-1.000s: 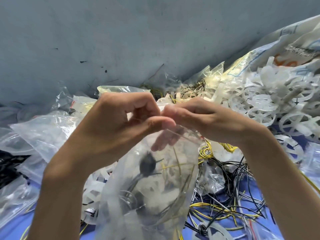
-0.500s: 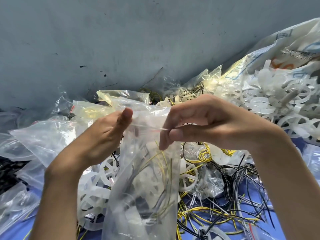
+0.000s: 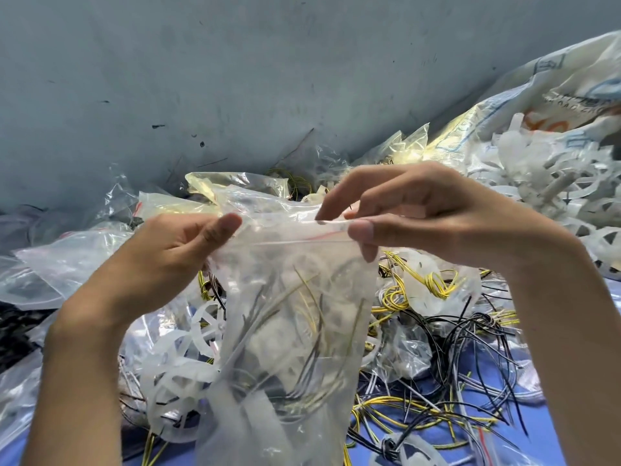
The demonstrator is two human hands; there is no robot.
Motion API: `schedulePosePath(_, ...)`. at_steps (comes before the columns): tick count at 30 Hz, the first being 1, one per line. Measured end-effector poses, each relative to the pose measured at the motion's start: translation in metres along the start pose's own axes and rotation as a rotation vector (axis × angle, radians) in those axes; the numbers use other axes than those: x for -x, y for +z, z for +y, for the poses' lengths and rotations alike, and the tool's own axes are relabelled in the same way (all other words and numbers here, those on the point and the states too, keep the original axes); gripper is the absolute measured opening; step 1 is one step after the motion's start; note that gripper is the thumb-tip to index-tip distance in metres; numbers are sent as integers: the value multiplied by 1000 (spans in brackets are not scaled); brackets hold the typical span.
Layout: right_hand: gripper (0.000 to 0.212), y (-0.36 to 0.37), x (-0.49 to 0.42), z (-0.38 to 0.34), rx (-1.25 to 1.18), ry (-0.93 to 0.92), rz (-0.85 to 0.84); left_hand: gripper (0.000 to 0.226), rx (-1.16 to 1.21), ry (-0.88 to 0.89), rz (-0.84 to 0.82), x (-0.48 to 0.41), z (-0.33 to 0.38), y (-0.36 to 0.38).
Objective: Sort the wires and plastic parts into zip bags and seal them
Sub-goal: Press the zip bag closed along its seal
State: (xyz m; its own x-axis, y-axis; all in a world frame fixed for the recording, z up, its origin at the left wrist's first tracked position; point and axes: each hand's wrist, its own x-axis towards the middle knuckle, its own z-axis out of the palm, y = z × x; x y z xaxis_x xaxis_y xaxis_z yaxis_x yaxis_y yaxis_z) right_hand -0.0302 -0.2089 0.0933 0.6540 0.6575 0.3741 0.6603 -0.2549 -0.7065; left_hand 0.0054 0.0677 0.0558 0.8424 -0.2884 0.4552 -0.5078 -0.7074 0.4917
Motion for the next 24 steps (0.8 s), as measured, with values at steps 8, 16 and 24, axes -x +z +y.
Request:
schedulePosePath(8,25,-1,-2,5,100,61,40,59,-29,54,415,2,11,-5)
schedulePosePath(16,10,3,-7,8,201,102,-48,46,47,11,321,1,3,-1)
schedulePosePath(24,28,-2,-5,13,273,173,-74,75,39,-184,-132,-1,-14,-2)
